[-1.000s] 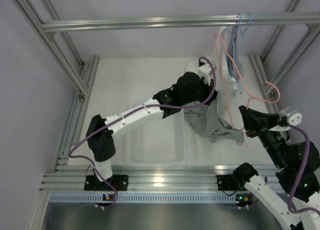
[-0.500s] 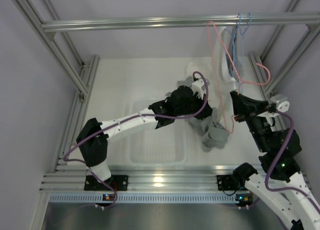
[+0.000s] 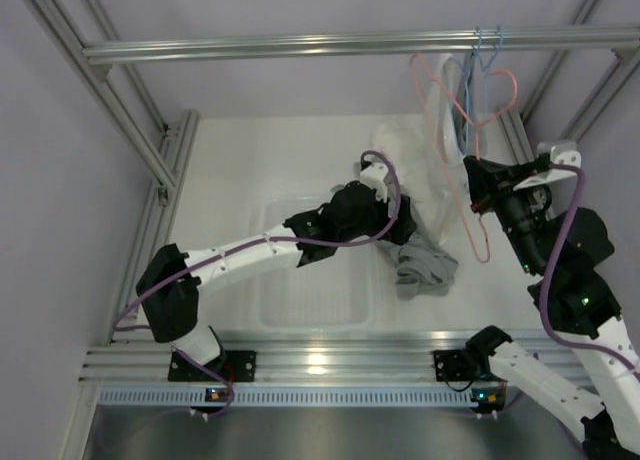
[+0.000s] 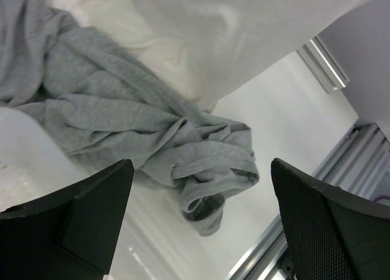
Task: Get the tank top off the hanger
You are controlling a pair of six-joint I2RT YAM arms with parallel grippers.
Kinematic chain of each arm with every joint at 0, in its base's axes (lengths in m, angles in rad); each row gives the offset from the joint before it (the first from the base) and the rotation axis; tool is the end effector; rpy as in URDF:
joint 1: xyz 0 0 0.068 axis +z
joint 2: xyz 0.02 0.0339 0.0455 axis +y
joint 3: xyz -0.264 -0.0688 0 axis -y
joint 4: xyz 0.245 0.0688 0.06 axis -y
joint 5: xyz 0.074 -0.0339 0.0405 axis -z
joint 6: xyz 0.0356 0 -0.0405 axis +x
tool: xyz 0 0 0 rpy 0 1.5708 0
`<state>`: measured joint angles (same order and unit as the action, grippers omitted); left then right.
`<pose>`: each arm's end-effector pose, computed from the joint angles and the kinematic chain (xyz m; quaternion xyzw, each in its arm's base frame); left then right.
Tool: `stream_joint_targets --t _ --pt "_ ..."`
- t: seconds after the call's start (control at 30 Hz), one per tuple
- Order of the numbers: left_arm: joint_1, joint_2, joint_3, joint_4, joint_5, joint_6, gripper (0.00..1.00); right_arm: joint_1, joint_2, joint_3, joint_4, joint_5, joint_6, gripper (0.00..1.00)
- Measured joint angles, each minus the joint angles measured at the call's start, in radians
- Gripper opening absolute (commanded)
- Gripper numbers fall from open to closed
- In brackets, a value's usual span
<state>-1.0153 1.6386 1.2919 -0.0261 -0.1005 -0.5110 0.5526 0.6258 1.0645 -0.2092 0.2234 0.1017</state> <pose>0.2090 -0.3300 0.3102 0.1784 0.8058 -0.3592 0.4356 0.0962 0.0501 0.4513 -0.0530 0.6215 0.1846 0.7595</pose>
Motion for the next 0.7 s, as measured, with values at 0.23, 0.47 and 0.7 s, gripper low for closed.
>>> stream_joint_targets --t 0.23,0.47,0.7 --pt "0.0 -0.173 -0.079 -0.098 -0.15 0.028 0.99 0.0 0.228 0.19 -0.111 0.023 0.014 0.0" --pt "0.0 -0.439 -0.092 -0.183 -0.264 0.071 0.99 0.0 0.482 0.393 -0.183 0.077 -0.005 0.0" --pt "0.0 -0.627 -0.087 -0.313 -0.329 0.097 0.99 -0.002 0.649 0.55 -0.193 0.125 -0.035 0.0"
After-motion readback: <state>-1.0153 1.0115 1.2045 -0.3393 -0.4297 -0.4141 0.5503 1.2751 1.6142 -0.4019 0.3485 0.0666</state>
